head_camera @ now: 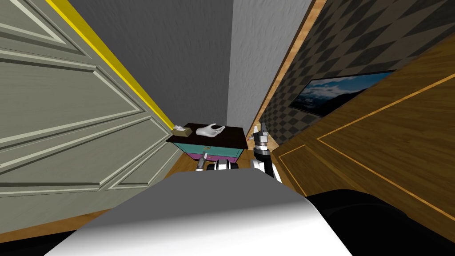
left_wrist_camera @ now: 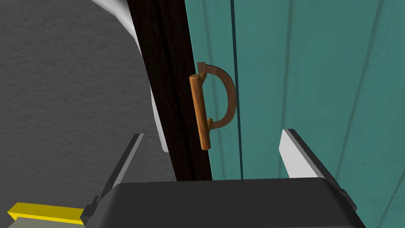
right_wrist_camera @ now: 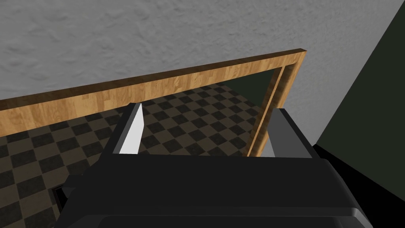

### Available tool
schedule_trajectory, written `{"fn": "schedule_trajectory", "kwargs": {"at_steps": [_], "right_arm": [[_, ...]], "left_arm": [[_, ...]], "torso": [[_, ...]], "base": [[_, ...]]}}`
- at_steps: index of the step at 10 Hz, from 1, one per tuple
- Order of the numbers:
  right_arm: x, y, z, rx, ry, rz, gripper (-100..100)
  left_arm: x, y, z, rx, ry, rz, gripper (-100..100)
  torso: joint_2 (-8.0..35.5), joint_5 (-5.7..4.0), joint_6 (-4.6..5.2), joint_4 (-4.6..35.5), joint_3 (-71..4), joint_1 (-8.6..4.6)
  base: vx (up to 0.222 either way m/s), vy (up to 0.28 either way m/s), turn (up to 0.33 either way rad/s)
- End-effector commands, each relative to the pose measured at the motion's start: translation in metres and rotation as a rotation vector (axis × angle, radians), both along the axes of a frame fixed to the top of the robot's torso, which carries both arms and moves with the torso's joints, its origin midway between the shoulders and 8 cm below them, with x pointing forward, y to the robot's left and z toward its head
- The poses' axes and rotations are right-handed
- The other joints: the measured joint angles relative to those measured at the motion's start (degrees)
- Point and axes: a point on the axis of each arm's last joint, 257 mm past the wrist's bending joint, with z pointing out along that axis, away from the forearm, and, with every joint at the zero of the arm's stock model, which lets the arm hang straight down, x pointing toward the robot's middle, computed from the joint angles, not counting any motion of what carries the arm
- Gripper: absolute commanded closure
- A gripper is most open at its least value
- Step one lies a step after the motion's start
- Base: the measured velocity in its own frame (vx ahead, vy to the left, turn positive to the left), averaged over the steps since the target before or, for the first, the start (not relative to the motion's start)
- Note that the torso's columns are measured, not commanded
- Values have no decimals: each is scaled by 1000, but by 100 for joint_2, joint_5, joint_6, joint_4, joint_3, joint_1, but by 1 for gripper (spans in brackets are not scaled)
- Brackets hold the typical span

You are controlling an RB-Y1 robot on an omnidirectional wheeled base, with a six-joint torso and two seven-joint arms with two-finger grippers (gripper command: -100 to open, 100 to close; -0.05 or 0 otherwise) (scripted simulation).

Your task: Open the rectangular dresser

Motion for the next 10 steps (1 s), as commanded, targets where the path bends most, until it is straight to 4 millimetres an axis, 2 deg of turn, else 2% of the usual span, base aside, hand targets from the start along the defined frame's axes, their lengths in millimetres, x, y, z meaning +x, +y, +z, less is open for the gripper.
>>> {"fn": "schedule_trajectory", "kwargs": {"at_steps": [1, 2, 4, 5, 6, 7, 10], "right_arm": [[0, 0, 0, 0, 0, 0, 0], [0, 0, 0, 0, 0, 0, 0], [0, 0, 0, 0, 0, 0, 0], [0, 0, 0, 0, 0, 0, 0], [0, 0, 0, 0, 0, 0, 0], [0, 0, 0, 0, 0, 0, 0], [0, 0, 0, 0, 0, 0, 0]], "left_arm": [[14, 16, 5, 63, -11, 5, -100], [19, 15, 7, 69, -14, 10, -100], [39, 34, 15, 149, -27, 23, -100], [39, 34, 15, 149, -27, 23, -100], [49, 45, 19, 193, -32, 30, -100], [45, 40, 17, 169, -29, 26, -100], [75, 49, 28, 180, -29, 28, -100]], "torso": [[-2, -1, 1, 0, -1, -7], [-1, -3, 1, 0, 0, -13], [1, -4, 1, 0, 1, -18], [-2, -5, 0, 0, -1, -19], [-6, 2, 1, -2, -3, 10], [-6, 7, 0, -2, -4, 23], [-2, 1, 1, 0, -1, 3]], "base": [[-16, -61, 58], [-24, -94, 36], [-30, -154, 67], [-19, -120, 23], [-18, -82, 27], [-8, -40, 9], [-11, -32, -6]]}}
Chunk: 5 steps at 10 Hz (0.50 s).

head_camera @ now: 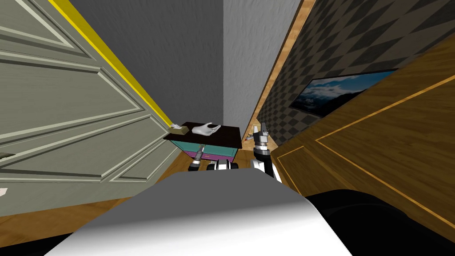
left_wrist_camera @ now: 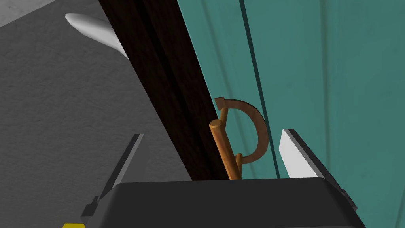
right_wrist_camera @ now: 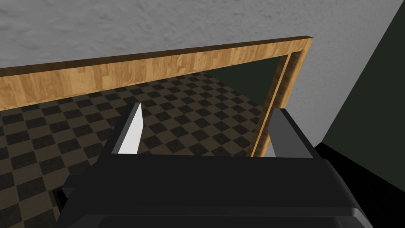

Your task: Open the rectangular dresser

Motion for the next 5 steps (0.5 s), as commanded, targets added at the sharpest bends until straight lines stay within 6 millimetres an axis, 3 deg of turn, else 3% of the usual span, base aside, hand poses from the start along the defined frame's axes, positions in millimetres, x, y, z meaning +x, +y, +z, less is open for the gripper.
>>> {"fn": "schedule_trajectory", "kwargs": {"at_steps": [1, 2, 4, 5], "right_arm": [[0, 0, 0, 0, 0, 0, 0], [0, 0, 0, 0, 0, 0, 0], [0, 0, 0, 0, 0, 0, 0], [0, 0, 0, 0, 0, 0, 0]], "left_arm": [[9, 2, 3, 2, 0, 1, -100], [-2, 0, -2, -1, 3, 1, 100], [-16, -3, -7, -3, 3, 0, 100], [-12, -3, -6, -4, 5, 0, 100]], "torso": [[0, -2, 0, 0, 0, -6], [-1, 0, -1, -1, -1, 1], [10, -5, 0, 12, 2, 1], [7, -4, -2, 3, 5, -1]], "base": [[-3, -15, -2], [8, 15, 7], [13, 39, 5], [1, 13, -6]]}}
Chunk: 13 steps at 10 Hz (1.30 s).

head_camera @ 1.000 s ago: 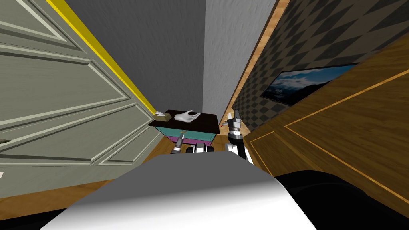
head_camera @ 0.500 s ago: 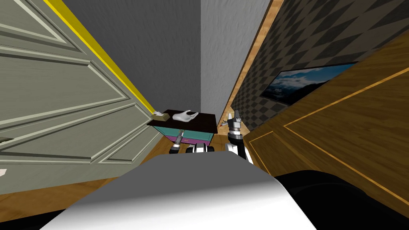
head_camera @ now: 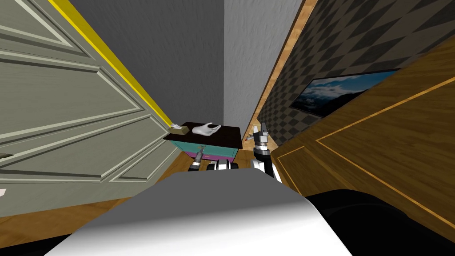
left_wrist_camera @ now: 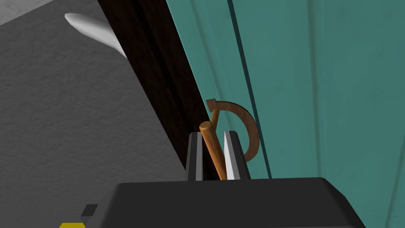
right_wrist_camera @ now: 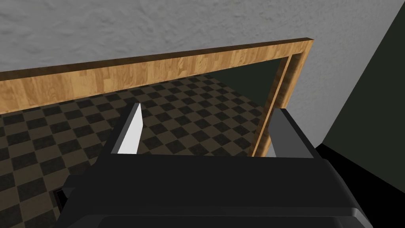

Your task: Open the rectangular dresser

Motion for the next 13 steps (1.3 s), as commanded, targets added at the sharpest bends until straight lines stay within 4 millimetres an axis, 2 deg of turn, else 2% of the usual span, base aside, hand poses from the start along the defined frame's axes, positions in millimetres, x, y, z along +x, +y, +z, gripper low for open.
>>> {"fn": "schedule_trajectory", "kwargs": {"at_steps": [1, 5, 6, 10, 11, 12, 13], "right_arm": [[0, 0, 0, 0, 0, 0, 0], [0, 0, 0, 0, 0, 0, 0], [0, 0, 0, 0, 0, 0, 0], [0, 0, 0, 0, 0, 0, 0], [0, 0, 0, 0, 0, 0, 0], [0, 0, 0, 0, 0, 0, 0], [0, 0, 0, 0, 0, 0, 0]], "left_arm": [[5, 4, 4, 1, -2, -5, 100], [18, 14, 13, 5, -4, -13, 100], [13, 13, 5, 6, 14, -10, 100], [10, 20, 14, 6, -1, -26, 100], [8, 19, 7, 7, 21, -22, 100], [22, 29, 12, 6, 31, -19, -100], [31, 34, 17, 6, 31, -17, -100]], "torso": [[-5, -2, -1, 1, -3, -4], [44, -7, 4, 22, 21, -10], [21, -17, 1, 30, 7, -13], [31, -14, -3, 24, 13, -14], [30, -20, -2, 30, 11, -21], [-5, -18, 7, 23, -7, -24], [-13, -11, 6, 8, -12, -23]], "base": [[-90, -33, 24], [-191, -13, 25], [-74, 3, 4], [-167, 5, 35], [-77, 2, 17], [-75, -17, -18], [-116, -36, -23]]}}
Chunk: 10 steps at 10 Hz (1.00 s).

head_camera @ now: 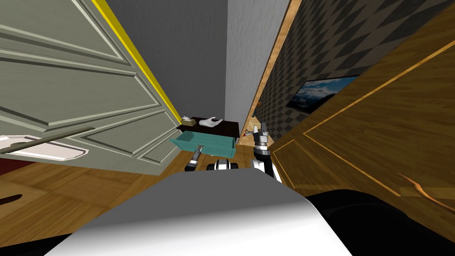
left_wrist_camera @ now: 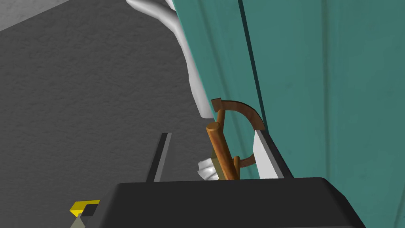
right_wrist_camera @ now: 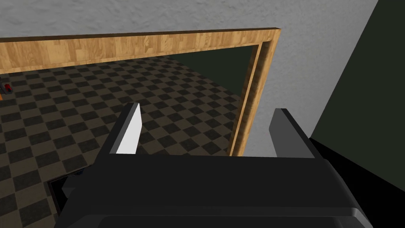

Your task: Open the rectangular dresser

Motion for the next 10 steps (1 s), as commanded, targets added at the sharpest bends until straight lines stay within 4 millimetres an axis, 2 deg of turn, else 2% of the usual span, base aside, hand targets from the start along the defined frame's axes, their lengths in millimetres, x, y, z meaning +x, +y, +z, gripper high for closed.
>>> {"fn": "schedule_trajectory", "kwargs": {"at_steps": [1, 7, 8, 9, 10], "right_arm": [[0, 0, 0, 0, 0, 0, 0], [0, 0, 0, 0, 0, 0, 0], [0, 0, 0, 0, 0, 0, 0], [0, 0, 0, 0, 0, 0, 0], [0, 0, 0, 0, 0, 0, 0]], "left_arm": [[25, 13, 13, -4, 3, 4, -100], [73, 41, 48, -10, 1, 15, -100], [64, 37, 40, -9, 12, 15, -100], [65, 39, 39, -10, 20, 18, 0], [64, 39, 37, -9, 25, 20, 0]], "torso": [[8, 8, -3, -7, 6, 8], [17, 9, -5, -1, 11, 18], [31, -4, -6, 15, 18, 7], [23, 0, -3, 9, 16, 6], [14, 3, -1, 4, 10, 10]], "base": [[-105, -50, -10], [-84, -46, -16], [-31, -13, 2], [0, 0, 0], [0, 0, 0]]}}
